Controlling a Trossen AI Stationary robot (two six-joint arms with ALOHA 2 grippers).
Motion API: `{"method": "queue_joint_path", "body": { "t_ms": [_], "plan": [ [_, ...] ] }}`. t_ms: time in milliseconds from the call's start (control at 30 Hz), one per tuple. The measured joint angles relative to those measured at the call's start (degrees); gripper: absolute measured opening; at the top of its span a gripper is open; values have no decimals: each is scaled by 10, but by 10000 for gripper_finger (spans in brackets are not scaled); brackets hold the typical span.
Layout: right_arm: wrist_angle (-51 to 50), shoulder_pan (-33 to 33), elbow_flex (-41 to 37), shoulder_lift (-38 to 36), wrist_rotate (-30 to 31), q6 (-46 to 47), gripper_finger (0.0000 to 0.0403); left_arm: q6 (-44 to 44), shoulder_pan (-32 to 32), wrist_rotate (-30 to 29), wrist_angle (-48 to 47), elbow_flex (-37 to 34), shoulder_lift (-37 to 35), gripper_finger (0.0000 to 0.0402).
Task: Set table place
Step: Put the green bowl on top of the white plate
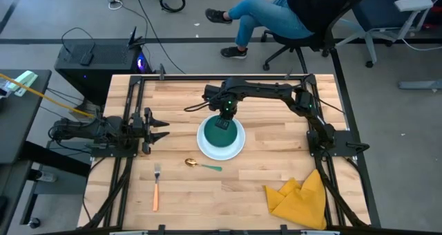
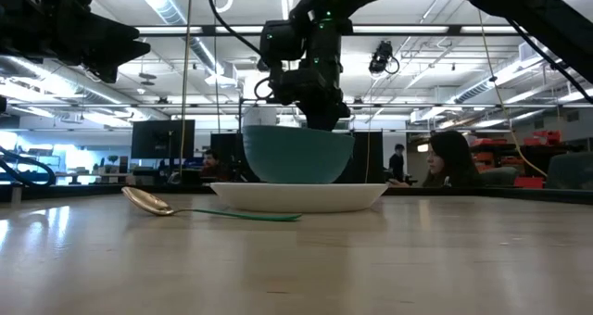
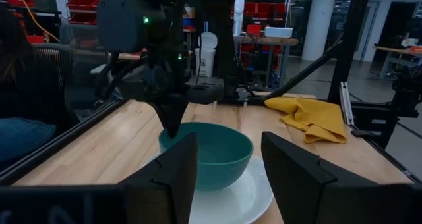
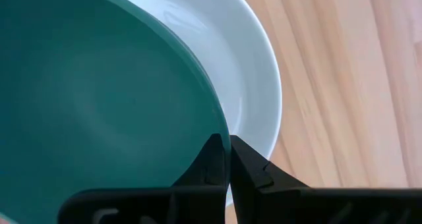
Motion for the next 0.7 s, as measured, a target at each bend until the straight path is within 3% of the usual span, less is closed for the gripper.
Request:
{"method": "queue_joint_path", "body": {
  "t_ms": [700],
  "plan": [
    [4, -1, -9, 4, -8, -20, 5, 0, 0, 0, 0, 0, 0, 173]
  ]
}}
